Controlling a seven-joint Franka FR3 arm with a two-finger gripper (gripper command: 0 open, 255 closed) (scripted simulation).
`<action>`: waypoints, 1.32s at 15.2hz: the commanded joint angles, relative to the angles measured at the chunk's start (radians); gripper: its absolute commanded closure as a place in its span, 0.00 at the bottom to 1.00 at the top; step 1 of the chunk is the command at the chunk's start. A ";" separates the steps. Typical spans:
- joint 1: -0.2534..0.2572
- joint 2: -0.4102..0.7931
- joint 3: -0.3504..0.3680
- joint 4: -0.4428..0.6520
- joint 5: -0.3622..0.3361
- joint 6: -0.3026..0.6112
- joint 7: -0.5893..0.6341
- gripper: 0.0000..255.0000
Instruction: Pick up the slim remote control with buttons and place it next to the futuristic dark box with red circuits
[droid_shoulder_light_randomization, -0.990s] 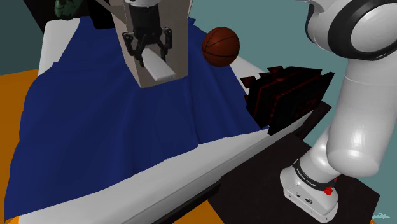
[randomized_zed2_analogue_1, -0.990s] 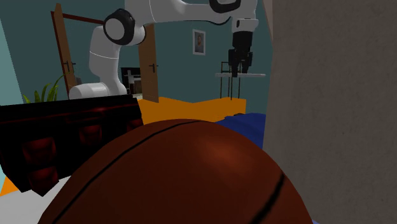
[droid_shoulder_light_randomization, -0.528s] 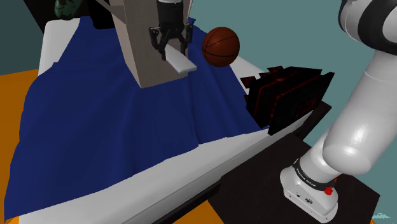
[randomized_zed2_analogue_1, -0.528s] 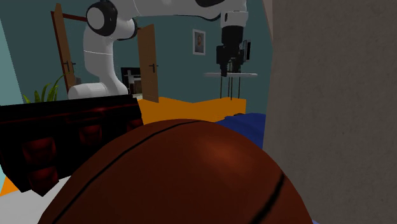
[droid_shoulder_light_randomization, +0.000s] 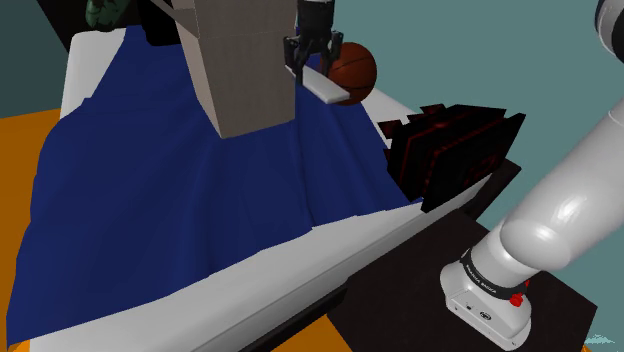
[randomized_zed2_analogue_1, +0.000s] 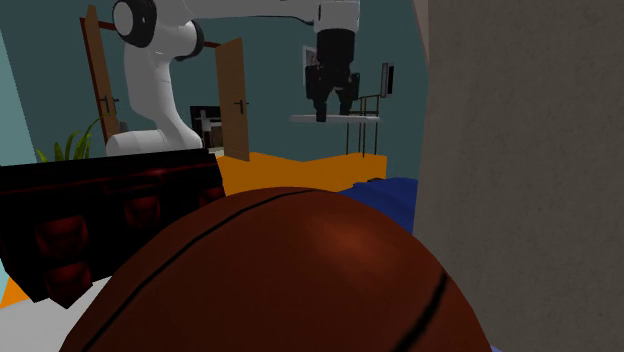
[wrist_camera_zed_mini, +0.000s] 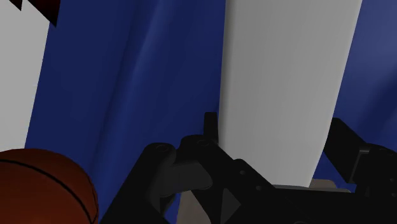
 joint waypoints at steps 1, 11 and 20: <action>-0.023 -0.029 -0.022 -0.028 0.010 0.001 -0.048 1.00; -0.106 -0.105 -0.116 -0.154 0.024 0.054 -0.227 1.00; -0.105 -0.106 -0.115 -0.276 0.025 0.175 -0.227 1.00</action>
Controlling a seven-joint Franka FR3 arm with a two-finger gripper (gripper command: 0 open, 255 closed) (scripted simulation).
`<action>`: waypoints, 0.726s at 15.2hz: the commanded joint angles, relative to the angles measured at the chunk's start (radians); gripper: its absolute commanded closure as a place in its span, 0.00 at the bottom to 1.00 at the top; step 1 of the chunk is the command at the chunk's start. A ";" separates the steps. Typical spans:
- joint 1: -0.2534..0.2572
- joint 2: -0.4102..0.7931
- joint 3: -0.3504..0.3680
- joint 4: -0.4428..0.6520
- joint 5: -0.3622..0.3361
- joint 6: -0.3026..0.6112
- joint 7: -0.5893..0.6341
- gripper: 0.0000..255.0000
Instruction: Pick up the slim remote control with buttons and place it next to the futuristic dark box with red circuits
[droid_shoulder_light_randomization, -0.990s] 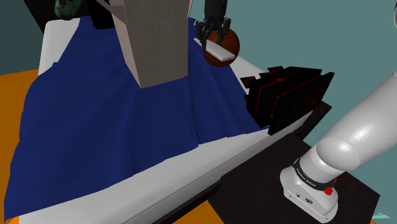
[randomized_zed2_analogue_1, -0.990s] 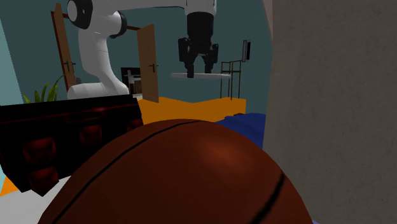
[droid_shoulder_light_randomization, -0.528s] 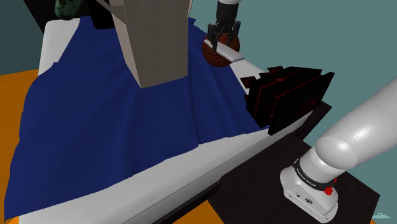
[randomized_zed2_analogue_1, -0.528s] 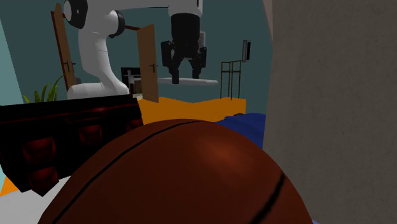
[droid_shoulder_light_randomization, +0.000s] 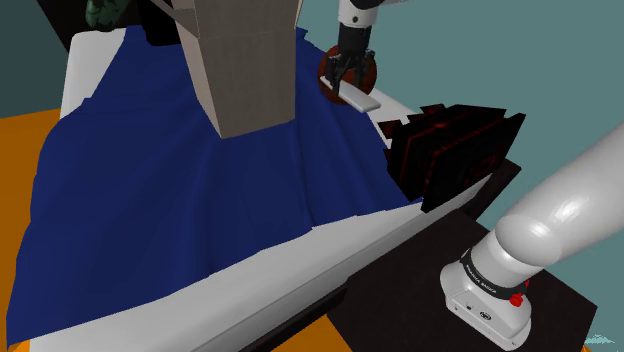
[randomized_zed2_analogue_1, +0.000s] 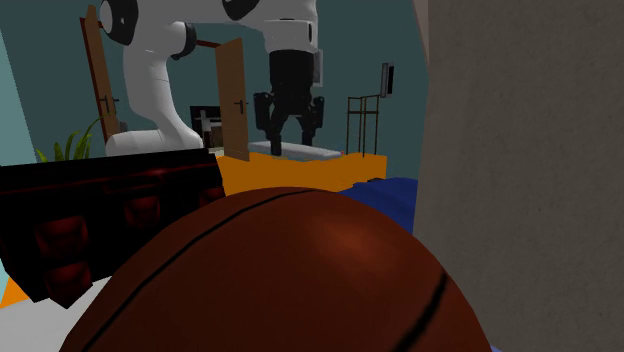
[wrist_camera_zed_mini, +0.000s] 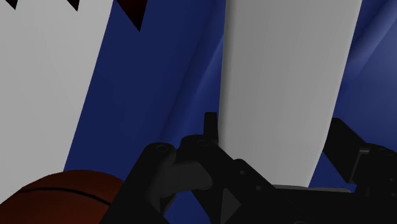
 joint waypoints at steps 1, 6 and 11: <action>0.000 0.005 0.000 -0.025 -0.001 0.030 0.000 1.00; 0.001 0.013 0.001 -0.083 -0.003 0.096 0.002 1.00; 0.001 0.027 0.003 -0.136 -0.005 0.162 0.004 1.00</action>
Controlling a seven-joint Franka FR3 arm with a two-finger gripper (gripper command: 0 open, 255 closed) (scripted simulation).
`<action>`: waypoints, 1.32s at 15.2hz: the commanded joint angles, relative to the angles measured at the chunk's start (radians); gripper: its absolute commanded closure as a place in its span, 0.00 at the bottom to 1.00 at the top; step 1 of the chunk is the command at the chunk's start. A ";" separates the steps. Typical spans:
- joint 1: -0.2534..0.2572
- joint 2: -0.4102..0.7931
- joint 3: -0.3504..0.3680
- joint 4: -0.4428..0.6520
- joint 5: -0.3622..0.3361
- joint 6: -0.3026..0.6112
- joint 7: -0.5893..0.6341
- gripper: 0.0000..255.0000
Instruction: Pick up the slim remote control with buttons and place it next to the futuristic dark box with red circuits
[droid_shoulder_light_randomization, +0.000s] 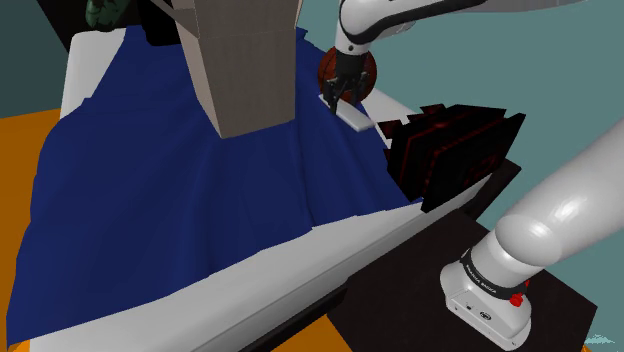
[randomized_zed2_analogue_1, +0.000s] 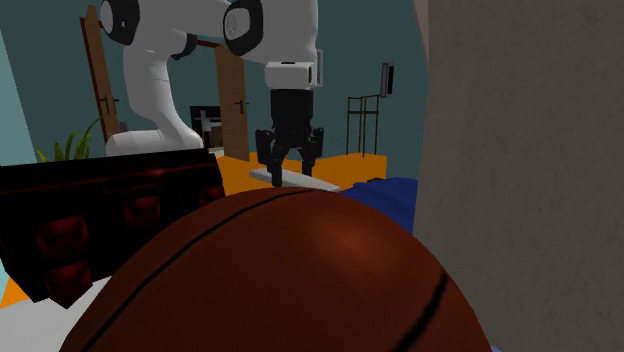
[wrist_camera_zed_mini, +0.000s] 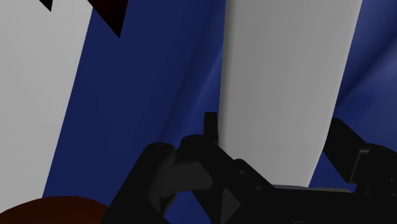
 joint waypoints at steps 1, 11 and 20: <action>0.001 0.009 0.001 -0.020 -0.002 0.029 0.003 1.00; 0.002 0.054 0.004 -0.107 -0.013 0.161 0.012 1.00; 0.003 0.113 0.005 -0.167 -0.031 0.278 0.025 1.00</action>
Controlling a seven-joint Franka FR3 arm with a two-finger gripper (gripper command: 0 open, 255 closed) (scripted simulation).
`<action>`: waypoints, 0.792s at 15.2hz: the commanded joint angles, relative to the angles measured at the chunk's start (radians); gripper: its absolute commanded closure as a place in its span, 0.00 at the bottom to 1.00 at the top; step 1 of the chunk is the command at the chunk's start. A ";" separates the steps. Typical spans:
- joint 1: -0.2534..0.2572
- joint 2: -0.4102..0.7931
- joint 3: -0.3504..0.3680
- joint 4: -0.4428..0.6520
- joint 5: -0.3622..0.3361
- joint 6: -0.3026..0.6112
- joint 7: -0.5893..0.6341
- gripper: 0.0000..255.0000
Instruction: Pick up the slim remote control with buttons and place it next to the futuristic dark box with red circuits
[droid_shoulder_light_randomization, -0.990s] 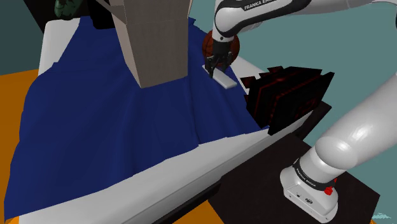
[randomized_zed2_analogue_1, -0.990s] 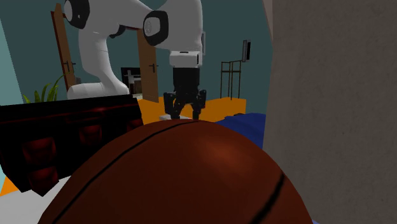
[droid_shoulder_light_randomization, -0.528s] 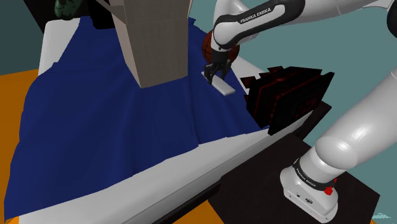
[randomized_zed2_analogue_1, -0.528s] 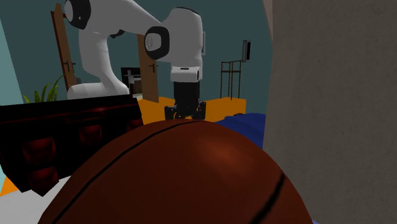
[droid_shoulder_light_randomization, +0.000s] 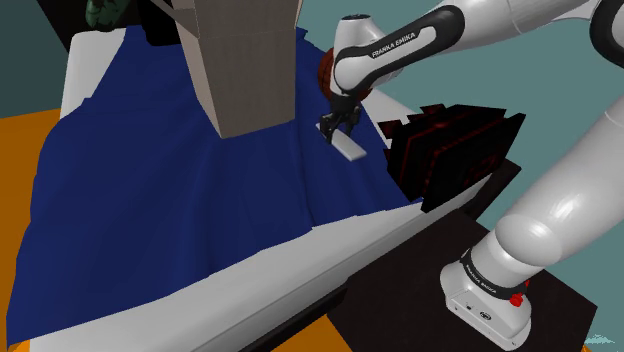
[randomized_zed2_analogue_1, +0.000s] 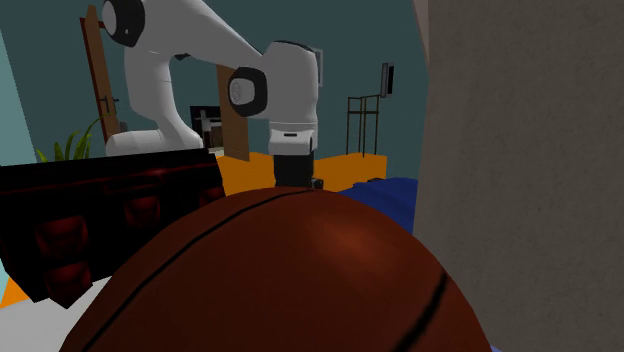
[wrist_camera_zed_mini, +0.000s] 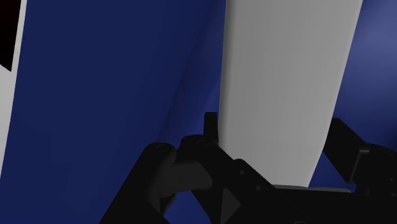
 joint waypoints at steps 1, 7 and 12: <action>0.000 0.015 -0.001 -0.011 -0.005 0.026 0.002 1.00; 0.001 0.041 -0.001 -0.028 -0.014 0.068 0.009 1.00; 0.001 0.041 -0.001 -0.028 -0.014 0.068 0.009 1.00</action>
